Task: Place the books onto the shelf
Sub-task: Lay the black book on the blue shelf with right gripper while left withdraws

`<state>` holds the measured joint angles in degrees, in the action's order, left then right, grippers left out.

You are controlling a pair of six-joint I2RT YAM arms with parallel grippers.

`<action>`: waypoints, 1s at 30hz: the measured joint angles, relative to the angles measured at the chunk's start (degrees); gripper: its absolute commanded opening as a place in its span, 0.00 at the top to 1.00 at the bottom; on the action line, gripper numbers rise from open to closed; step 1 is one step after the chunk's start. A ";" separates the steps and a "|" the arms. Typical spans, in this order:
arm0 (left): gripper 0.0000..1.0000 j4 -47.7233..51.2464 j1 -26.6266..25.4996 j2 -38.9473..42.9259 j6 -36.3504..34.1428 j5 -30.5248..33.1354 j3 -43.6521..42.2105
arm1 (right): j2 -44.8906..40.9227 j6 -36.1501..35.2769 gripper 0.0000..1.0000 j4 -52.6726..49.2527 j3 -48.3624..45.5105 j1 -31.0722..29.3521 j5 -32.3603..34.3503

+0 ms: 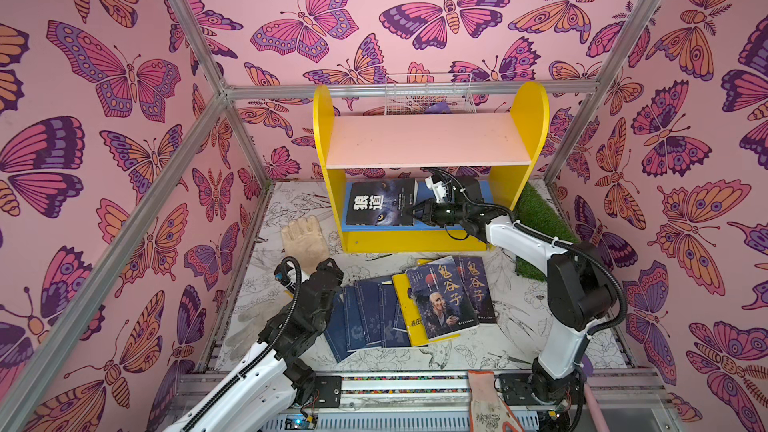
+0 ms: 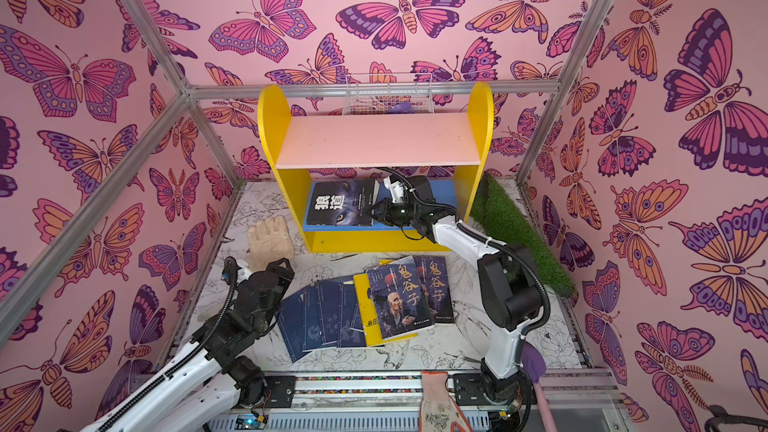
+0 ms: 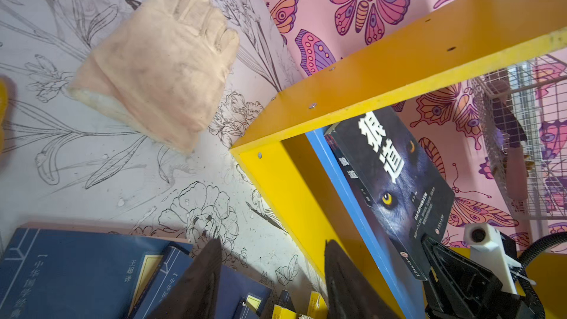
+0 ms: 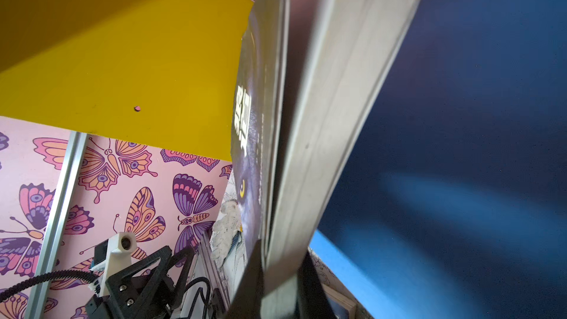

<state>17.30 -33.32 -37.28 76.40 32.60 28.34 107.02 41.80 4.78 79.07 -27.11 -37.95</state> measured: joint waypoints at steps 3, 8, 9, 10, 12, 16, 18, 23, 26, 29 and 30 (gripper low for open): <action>0.44 1.44 0.17 0.20 0.81 0.00 0.00 | 2.38 0.15 1.00 -0.63 1.66 -0.26 -0.92; 0.44 2.34 0.37 0.57 0.85 -0.04 0.00 | 4.76 -0.98 0.99 -4.59 6.08 0.24 -1.99; 0.44 2.43 0.39 0.52 0.85 -0.09 0.00 | 4.98 -1.60 0.98 -5.75 7.02 0.26 -1.99; 0.44 2.49 0.42 0.39 0.87 -0.20 0.00 | 5.14 -2.03 0.97 -6.64 7.72 0.26 -1.99; 0.44 2.49 0.42 -0.07 0.85 -0.44 0.00 | 5.33 -2.78 0.89 -8.04 8.72 0.26 -1.97; 0.44 2.54 0.42 -1.33 0.98 -1.22 0.00 | 5.38 -3.21 0.62 -9.18 8.96 0.15 -1.44; 0.44 2.54 0.42 -1.90 1.03 -1.42 0.02 | 5.38 -3.63 0.47 -9.97 8.83 -0.20 -0.24; 0.44 2.54 0.42 -3.02 1.03 -1.88 0.11 | 4.72 -4.70 0.29 -10.40 8.26 -0.90 3.78; 0.44 2.54 0.42 -3.34 1.03 -2.43 0.33 | 3.43 -5.20 0.17 -12.22 8.20 -1.07 7.45; 0.44 2.51 0.42 -3.34 1.03 -2.73 0.48 | 1.77 -6.16 0.16 -14.51 8.11 -1.07 11.63; 0.44 2.54 0.42 -3.34 1.03 -2.80 0.52 | 1.29 -6.27 0.16 -15.26 8.07 -1.07 12.74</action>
<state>19.84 -32.91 -40.62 77.43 29.80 28.86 108.31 35.53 -10.48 87.13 -28.18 -25.21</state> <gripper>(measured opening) 0.560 0.834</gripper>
